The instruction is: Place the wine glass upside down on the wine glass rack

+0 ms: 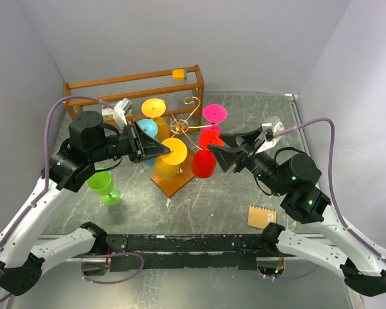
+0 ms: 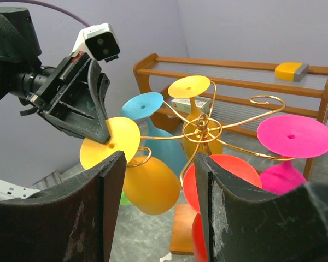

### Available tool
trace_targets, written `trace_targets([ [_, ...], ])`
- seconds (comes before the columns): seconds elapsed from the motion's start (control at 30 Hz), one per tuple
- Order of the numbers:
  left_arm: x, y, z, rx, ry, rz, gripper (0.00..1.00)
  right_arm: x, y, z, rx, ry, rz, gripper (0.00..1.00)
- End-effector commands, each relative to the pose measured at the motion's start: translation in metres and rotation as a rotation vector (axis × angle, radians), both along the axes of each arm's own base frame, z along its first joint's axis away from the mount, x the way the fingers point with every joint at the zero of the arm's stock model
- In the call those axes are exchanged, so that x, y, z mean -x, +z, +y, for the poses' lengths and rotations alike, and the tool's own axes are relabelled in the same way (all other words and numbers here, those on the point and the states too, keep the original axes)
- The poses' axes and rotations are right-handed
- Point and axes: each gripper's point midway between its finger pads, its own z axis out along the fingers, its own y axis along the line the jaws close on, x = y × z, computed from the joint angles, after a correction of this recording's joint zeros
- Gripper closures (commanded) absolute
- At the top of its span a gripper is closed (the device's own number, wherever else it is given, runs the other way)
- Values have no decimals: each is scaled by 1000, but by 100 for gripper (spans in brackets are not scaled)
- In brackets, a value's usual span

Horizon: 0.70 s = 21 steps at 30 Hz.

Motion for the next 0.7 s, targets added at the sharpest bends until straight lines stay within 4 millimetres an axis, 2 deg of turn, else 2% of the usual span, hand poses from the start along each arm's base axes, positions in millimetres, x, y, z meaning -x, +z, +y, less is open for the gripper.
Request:
trace_targets([
  [0.0,4,11,-6,23,-62,-44,87,0,10,-4,-32,-15,-20,47],
  [0.3,-13,12,-7,-39,-28,-79,74,-1,9,-6,-26,-27,-20,47],
  [0.67,-28,2,-7,-120,2,-85,69,0,10,-10,-29,-37,-22,47],
])
